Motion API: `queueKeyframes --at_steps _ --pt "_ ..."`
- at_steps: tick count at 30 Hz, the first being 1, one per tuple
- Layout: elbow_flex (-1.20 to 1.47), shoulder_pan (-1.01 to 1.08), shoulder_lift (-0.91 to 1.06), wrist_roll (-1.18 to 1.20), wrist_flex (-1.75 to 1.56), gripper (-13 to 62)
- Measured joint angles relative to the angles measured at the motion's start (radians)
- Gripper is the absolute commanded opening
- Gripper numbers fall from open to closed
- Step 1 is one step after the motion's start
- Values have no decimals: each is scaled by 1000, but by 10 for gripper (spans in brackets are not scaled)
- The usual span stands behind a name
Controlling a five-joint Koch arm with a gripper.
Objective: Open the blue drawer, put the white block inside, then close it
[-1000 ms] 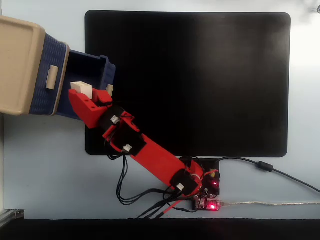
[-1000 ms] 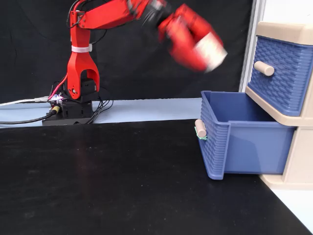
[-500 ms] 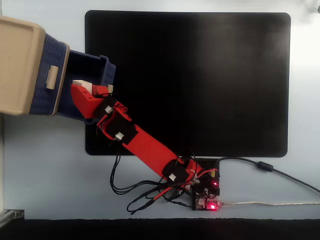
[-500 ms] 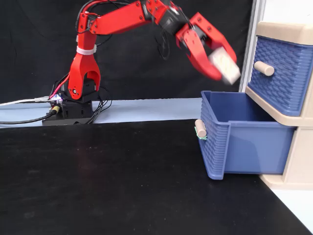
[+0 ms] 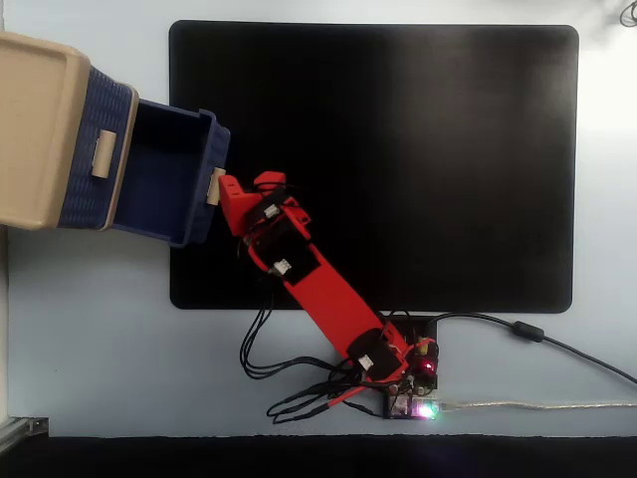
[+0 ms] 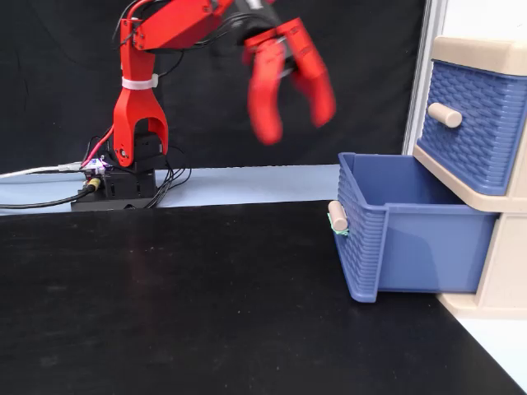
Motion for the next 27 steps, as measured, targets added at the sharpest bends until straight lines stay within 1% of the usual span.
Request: queueKeyframes --at_steps 3,9,17,22,27 --pt "-3 31 -14 -86 55 339" --pt "-9 -12 -156 -66 5 339" --pt "-48 -158 -347 156 -261 340" --pt "-189 -239 -514 305 -453 341" --pt "-391 -304 -627 354 -509 341"
